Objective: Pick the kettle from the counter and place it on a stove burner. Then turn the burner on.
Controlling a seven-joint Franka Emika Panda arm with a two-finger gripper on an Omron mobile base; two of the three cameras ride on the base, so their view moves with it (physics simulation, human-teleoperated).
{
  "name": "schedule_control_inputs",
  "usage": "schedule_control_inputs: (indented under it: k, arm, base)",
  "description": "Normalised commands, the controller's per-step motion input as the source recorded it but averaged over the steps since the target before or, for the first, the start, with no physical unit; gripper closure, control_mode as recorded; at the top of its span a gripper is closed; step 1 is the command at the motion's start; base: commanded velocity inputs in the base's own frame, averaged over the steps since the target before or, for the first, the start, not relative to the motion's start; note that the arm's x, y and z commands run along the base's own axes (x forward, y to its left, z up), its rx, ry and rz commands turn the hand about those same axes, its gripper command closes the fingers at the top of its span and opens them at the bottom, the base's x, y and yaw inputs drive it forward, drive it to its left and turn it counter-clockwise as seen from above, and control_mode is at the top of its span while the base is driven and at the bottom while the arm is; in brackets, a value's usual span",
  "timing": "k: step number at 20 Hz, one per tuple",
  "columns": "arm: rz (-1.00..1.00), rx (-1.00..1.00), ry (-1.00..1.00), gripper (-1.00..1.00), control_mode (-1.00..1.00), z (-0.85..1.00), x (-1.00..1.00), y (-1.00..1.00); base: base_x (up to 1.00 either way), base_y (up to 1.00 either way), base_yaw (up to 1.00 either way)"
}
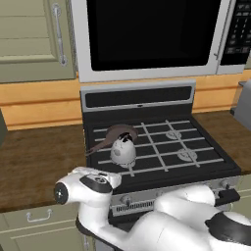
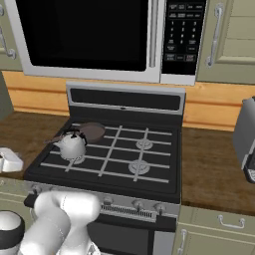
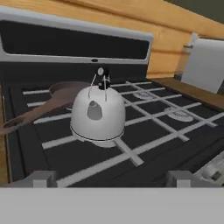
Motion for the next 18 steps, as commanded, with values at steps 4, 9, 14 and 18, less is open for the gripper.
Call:
schedule_control_inputs:
  k: [4,9,14,18]
  arm:
    - [0.14,-0.13,-0.01,-1.0,-1.0,-0.93,-0.77,0.0]
    - [0.05,-0.15,-0.21,-1.0,-1.0,-0.39,0.0,-0.04]
    - [0.01,-0.16,-0.13,-1.0,-1.0,-0.87,0.0,-0.07]
    - [0.0,-0.14,-0.11,-1.0,-1.0,-0.84,0.07,0.04]
  base:
    - [0.0,0.0,0.0]
    - [0.0,0.0,0.0]
    - [0.0,0.0,0.0]
    - [0.0,0.0,0.0]
